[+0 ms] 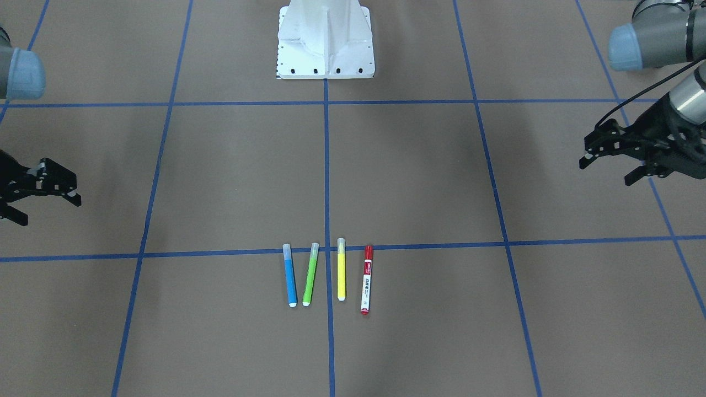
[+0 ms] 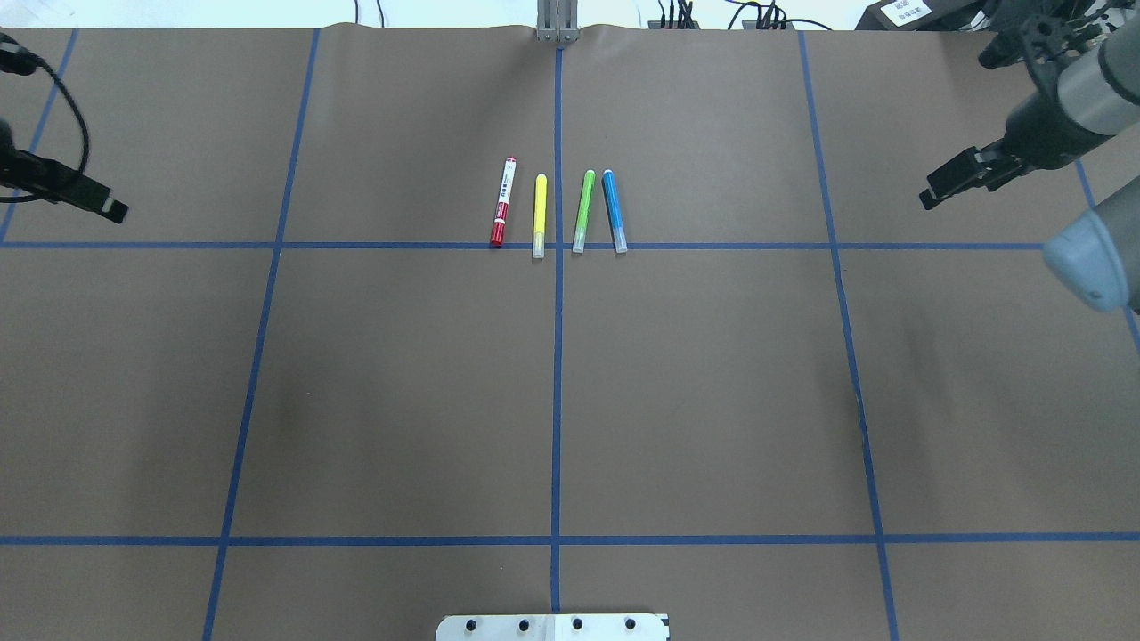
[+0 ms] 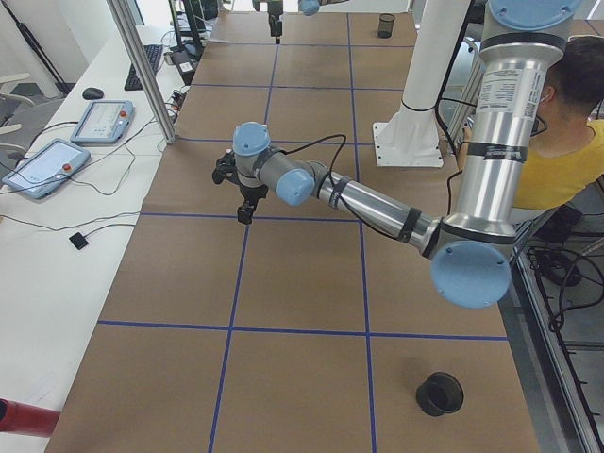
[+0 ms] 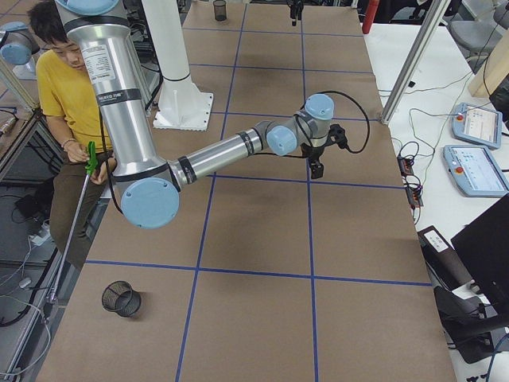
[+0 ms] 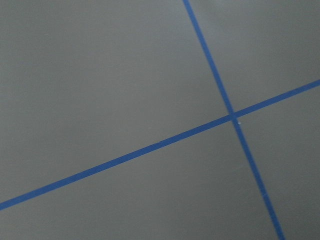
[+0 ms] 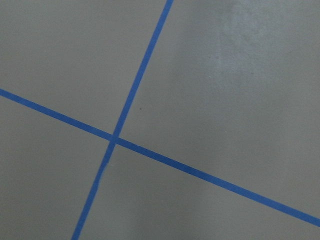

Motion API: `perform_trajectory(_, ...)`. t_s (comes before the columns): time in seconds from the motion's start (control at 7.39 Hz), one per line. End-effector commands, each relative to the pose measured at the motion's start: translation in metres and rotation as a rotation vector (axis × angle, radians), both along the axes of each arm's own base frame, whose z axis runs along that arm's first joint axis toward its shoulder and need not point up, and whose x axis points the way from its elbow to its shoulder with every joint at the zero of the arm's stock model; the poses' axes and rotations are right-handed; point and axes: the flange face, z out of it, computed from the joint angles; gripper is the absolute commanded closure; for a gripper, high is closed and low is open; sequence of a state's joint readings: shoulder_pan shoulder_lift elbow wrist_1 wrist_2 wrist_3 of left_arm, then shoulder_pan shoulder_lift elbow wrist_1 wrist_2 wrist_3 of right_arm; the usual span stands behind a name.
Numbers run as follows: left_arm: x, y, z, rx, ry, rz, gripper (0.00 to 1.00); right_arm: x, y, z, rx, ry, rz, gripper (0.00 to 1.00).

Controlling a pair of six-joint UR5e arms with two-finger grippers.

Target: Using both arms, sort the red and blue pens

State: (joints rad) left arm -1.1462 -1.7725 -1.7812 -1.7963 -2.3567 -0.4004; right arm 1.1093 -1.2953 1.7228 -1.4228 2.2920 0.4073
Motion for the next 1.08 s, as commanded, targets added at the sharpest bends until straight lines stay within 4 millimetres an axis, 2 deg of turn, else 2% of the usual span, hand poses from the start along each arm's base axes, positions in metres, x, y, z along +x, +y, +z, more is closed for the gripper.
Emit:
perform_trajectory(0.0,0.089,-0.045,-0.042,-0.068,0.015,0.037,0.0,-0.062,-0.004,-0.03,-0.053,0.005,0.027,0.01)
perform_trajectory(0.14,0.13,-0.063,-0.058,-0.1,-0.002,0.073,0.0,-0.066,-0.003,-0.03,-0.052,0.005,0.023,0.01)
perform_trajectory(0.27,0.177,-0.066,-0.07,-0.114,-0.013,0.125,0.0,-0.068,-0.002,-0.029,-0.052,0.005,0.02,0.01)
perform_trajectory(0.54,0.257,-0.1,-0.1,-0.163,-0.041,0.172,0.0,-0.068,-0.001,-0.03,-0.053,0.003,0.021,0.01)
perform_trajectory(0.68,0.292,-0.114,-0.117,-0.204,-0.057,0.178,0.0,-0.068,-0.001,-0.03,-0.053,0.003,0.021,0.01)
perform_trajectory(0.95,0.349,-0.126,-0.162,-0.278,-0.109,0.123,0.0,-0.069,-0.002,-0.029,-0.055,0.004,0.021,0.01)
